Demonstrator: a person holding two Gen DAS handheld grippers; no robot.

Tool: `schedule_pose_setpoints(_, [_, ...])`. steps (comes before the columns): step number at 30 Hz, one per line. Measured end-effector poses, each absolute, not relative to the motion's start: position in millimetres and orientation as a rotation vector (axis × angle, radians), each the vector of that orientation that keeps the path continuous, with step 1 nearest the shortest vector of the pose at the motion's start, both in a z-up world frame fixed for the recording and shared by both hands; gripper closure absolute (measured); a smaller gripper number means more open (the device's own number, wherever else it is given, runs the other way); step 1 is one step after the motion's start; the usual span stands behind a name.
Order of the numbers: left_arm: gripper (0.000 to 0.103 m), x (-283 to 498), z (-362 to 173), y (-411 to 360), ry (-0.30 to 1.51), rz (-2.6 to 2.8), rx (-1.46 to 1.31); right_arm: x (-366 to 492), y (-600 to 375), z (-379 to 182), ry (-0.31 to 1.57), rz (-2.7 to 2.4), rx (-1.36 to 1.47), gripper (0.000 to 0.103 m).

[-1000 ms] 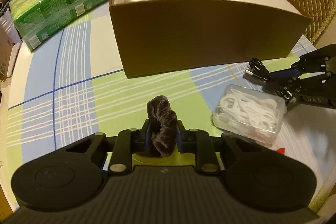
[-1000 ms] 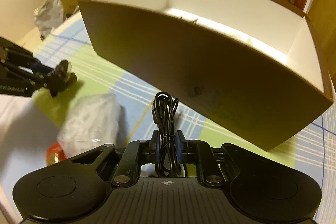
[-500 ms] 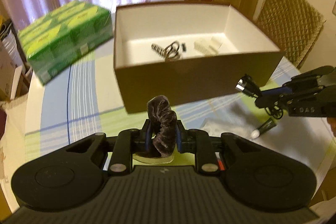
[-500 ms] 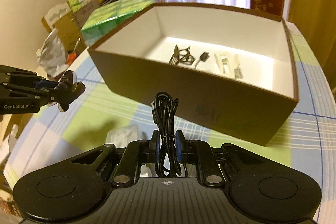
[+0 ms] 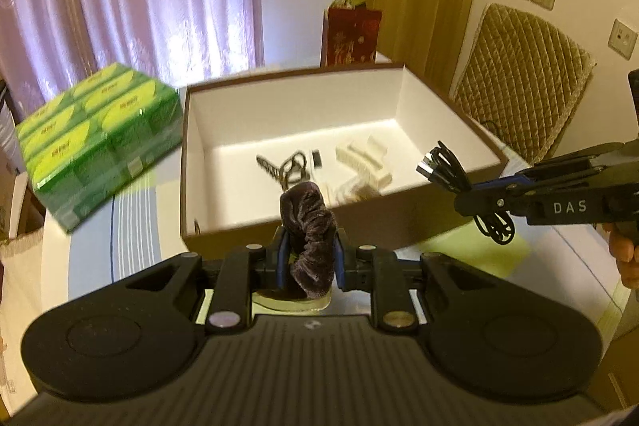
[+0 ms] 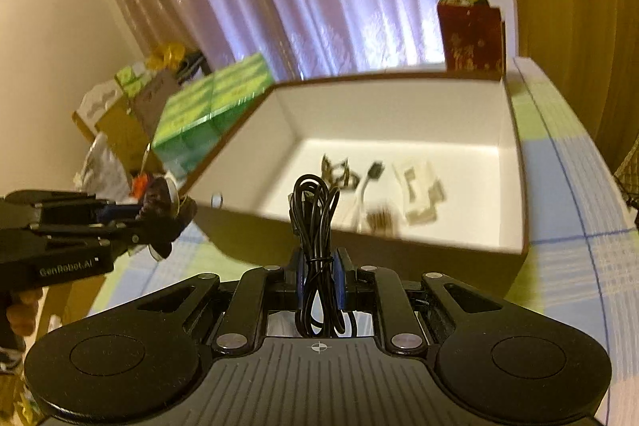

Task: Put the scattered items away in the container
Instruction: 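Carry scrunchie with left tool while right tool carries cable over the box, then open left tool dropping scrunchie in box while right tool releases cable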

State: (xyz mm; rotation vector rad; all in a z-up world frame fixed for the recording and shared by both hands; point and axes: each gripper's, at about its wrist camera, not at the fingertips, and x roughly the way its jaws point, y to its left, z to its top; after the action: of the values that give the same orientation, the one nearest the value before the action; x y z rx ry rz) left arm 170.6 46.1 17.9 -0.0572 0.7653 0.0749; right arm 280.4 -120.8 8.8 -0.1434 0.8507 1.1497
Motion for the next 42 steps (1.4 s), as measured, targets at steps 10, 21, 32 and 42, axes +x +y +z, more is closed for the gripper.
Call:
schedule_pose_setpoints(10, [0.085,212,36,62,0.727,0.084,-0.049,315,-98,27,0.794,1.110,-0.121,0.085])
schedule_pose_setpoints(21, [0.085,269,22,84,0.782,0.112,-0.069,357,-67,7,0.834,1.084,-0.165,0.085])
schedule_pose_setpoints(32, [0.085,309,-24,92,0.935,0.141,-0.068,378,-51,-35,0.942,1.062,-0.263,0.085])
schedule_pose_setpoints(42, [0.084,326,-54,97,1.045,0.159,-0.058,385,-52,-40,0.961,1.058,-0.284,0.086])
